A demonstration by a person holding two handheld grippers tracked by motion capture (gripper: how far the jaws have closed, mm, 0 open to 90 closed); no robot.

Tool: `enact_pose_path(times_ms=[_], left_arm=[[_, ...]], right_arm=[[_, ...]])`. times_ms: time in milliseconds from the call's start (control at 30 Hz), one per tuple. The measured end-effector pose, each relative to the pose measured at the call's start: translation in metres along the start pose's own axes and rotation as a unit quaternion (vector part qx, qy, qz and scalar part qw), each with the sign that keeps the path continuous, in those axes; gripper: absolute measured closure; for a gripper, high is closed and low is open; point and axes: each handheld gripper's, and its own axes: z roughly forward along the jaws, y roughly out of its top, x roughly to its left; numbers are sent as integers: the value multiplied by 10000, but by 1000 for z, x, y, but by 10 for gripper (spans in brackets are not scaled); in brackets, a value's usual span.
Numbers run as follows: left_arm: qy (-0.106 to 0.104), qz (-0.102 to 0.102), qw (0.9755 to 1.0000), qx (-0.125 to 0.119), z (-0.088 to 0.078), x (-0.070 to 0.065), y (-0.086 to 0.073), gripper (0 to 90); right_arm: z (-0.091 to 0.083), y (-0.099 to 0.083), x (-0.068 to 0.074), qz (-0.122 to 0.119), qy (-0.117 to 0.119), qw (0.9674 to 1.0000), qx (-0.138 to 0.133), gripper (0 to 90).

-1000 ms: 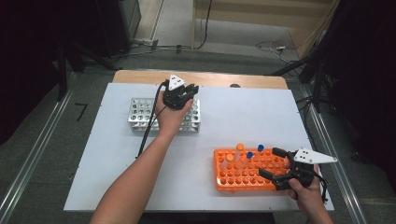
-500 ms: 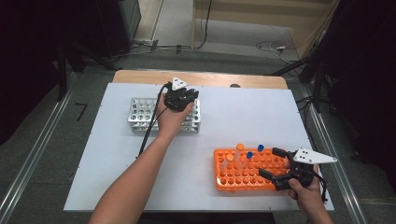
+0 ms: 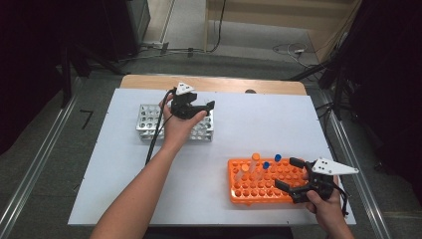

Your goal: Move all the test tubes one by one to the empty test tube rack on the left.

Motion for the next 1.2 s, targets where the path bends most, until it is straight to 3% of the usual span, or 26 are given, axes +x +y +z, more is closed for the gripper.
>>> enact_pose_path(times_ms=[167,333,500,733,1200], left_arm=[[-156,27,9998,-137,-18,-7,-2,89],[-260,9,9992,-292,-40,-13,-1,70],[-387,117,9984,-399,-60,-22,-5,36],[-573,246,9970,-463,-84,-35,-20,0],[-737,240,9954,-554,-127,-53,-54,0]], right_arm=[[2,1,3,-41,22,10000,24,0],[4,3,8,-82,63,9999,38,0],[4,6,14,-146,143,9998,7,0],[3,8,21,-142,178,9997,-10,0],[4,5,29,-64,465,9989,84,22]])
